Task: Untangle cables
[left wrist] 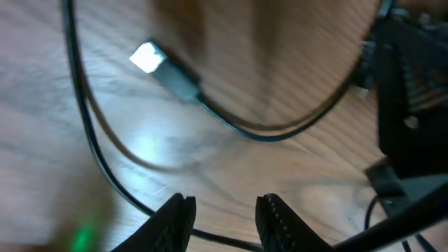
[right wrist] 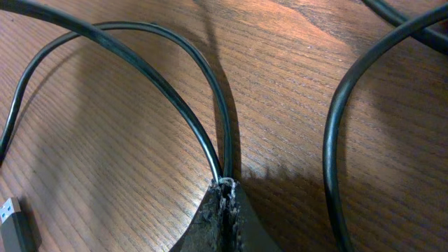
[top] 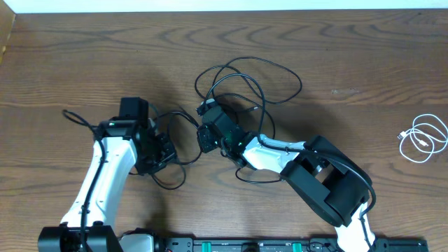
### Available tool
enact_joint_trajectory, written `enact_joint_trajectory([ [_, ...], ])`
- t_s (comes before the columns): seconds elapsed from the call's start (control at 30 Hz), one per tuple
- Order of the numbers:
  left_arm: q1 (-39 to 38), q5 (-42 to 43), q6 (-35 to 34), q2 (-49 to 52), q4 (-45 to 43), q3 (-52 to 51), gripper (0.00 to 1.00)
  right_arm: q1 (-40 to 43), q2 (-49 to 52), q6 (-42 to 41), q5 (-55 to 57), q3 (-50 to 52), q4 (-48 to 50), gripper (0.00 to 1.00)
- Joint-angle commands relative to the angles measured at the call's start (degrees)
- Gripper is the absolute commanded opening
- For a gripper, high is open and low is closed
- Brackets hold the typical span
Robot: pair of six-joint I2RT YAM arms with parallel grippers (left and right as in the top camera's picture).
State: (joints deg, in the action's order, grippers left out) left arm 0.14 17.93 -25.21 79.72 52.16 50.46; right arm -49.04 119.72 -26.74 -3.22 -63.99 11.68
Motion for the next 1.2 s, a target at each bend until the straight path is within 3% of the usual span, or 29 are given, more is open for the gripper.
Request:
enact_joint_trajectory([
  [0.0,-1.44,0.85,0.22,0.02,-1.73,0.26,0.35,-0.02,0.59,0.00,-3.17,1.79,-1.16,0.01],
  [0.17,-1.53,0.66,-2.38,0.02,-4.68,0.26,0.35,0.42,0.48,0.00,-6.19,1.79,-1.03,0.01],
  [0.6,-1.53,0.46,-3.69,2.84,-11.61,0.26,0.36,6.08,-0.28,-0.02,-27.43,1.79,-0.83,0.01],
  [0.83,-1.31,0.46,-3.63,8.76,-16.06,0.42,0.36,6.99,-0.26,0.00,-28.83,1.79,-2.36,0.01],
  [1.17,1.73,-4.52,0.35,2.58,-6.91,6.36,0.36,6.99,-0.26,0.02,-28.22,1.79,-3.34,0.01],
])
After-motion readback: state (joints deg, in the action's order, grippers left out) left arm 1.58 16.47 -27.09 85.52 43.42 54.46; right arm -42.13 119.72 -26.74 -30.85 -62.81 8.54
